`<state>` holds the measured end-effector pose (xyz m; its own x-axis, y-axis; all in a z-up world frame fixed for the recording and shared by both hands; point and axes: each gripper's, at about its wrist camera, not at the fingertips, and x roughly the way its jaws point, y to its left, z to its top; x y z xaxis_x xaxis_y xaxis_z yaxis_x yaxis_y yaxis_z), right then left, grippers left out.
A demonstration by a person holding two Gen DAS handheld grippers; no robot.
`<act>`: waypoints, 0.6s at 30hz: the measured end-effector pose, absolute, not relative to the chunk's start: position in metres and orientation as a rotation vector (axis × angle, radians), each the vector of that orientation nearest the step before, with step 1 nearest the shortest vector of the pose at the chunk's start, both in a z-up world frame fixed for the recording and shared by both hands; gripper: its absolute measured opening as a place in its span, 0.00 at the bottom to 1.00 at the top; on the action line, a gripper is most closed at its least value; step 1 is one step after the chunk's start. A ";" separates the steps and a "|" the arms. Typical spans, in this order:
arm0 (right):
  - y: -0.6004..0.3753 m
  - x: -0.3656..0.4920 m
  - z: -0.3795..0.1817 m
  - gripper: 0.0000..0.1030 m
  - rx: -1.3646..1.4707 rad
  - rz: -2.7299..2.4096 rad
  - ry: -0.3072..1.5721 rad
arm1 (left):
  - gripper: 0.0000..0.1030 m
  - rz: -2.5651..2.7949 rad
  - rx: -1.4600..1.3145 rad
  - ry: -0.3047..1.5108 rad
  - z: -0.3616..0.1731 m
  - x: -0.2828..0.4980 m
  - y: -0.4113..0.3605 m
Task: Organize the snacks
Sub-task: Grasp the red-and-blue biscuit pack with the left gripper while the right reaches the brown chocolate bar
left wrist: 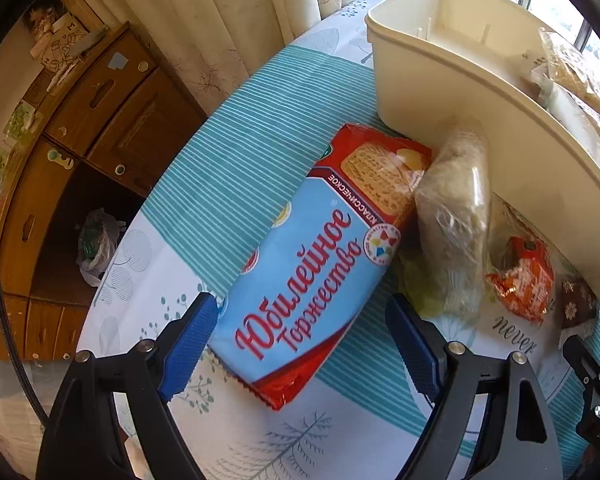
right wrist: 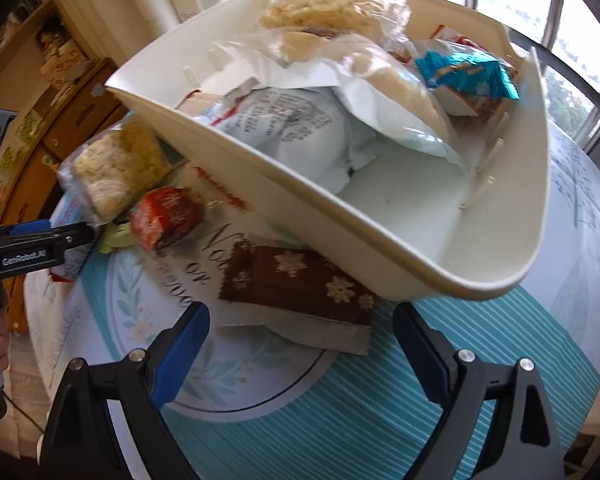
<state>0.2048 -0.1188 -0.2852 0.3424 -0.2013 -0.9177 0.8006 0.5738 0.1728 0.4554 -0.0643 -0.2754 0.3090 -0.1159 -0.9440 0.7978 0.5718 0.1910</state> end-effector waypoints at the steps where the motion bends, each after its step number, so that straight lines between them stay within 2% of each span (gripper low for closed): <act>1: -0.120 0.204 -0.287 0.91 0.705 -0.734 1.022 | 0.83 -0.682 0.756 1.090 -0.278 0.457 -0.066; 8: -0.118 0.204 -0.289 0.90 0.687 -0.759 1.012 | 0.83 -0.671 0.746 1.094 -0.289 0.464 -0.072; 11: -0.117 0.203 -0.288 0.87 0.680 -0.769 1.013 | 0.81 -0.659 0.746 1.077 -0.292 0.465 -0.073; 15: -0.106 0.210 -0.286 0.74 0.654 -0.749 1.015 | 0.76 -0.660 0.733 1.064 -0.292 0.463 -0.071; 18: -0.103 0.207 -0.285 0.74 0.650 -0.754 1.014 | 0.71 -0.660 0.728 1.053 -0.290 0.457 -0.067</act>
<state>0.2075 -0.1028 -0.2846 0.3278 -0.2470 -0.9119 0.8022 0.5827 0.1305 0.4571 -0.0673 -0.2904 0.3524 -0.1328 -0.9264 0.7755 0.5955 0.2097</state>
